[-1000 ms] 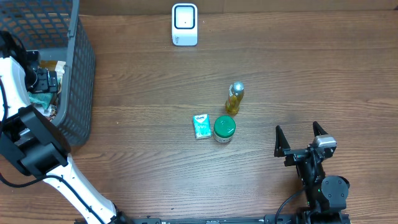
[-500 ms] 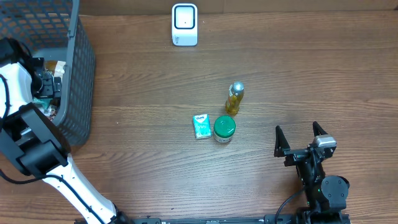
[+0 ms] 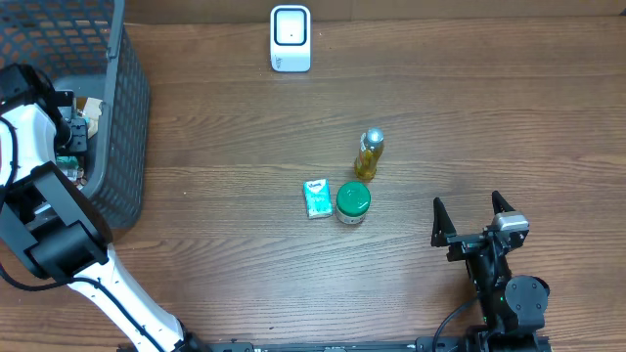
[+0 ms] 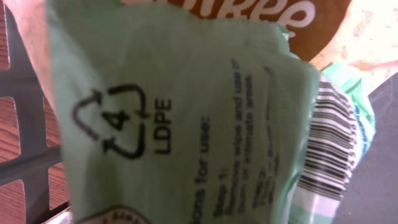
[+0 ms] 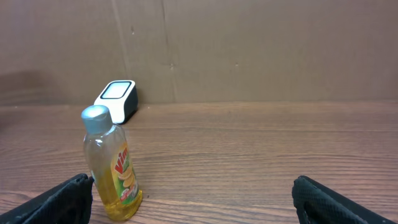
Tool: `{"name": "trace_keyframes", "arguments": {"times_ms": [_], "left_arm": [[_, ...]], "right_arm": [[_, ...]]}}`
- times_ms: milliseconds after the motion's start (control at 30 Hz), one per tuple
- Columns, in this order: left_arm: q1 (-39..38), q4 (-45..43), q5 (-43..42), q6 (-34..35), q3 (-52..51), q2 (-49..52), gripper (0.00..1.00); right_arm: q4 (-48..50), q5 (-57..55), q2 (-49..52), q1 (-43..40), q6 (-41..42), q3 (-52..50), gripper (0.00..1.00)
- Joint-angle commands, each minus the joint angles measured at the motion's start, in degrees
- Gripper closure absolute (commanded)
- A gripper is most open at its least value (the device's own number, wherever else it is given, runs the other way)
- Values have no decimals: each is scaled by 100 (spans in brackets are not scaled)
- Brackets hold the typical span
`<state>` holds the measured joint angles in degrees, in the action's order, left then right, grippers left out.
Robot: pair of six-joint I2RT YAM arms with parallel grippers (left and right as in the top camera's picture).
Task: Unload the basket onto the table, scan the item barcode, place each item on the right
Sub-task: 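Lower the left gripper and grasp the Pantree wipes pack, then lift the wipes pack out and carry it toward the table center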
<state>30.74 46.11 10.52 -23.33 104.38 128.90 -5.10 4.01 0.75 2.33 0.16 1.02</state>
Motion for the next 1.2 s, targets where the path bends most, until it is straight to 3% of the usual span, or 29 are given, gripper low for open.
{"name": "trace_keyframes", "arguments": {"times_ms": [0, 333, 467, 633, 767, 933, 1167], "left_arm": [[68, 140, 42, 50, -188, 111, 67], [-138, 153, 28, 669, 511, -1025, 73], [-243, 31, 17, 979, 868, -1683, 87], [-348, 35, -13, 1880, 1172, -2465, 92], [-483, 181, -616, 2124, 1174, -3071, 94], [-763, 656, -1274, 2424, 1174, -3668, 96], [-1316, 2092, -1967, 3176, 1172, -4059, 96]], "right_arm": [[31, -52, -4, -11, -24, -55, 0], [31, -52, -55, -11, -24, -55, 0], [31, -52, -59, -11, -24, -55, 0], [31, -52, -59, -11, -24, -55, 0], [31, -52, -59, -11, -24, -55, 0], [31, -52, -59, -11, -26, -55, 0], [31, -52, -59, -9, -24, -55, 0]]}}
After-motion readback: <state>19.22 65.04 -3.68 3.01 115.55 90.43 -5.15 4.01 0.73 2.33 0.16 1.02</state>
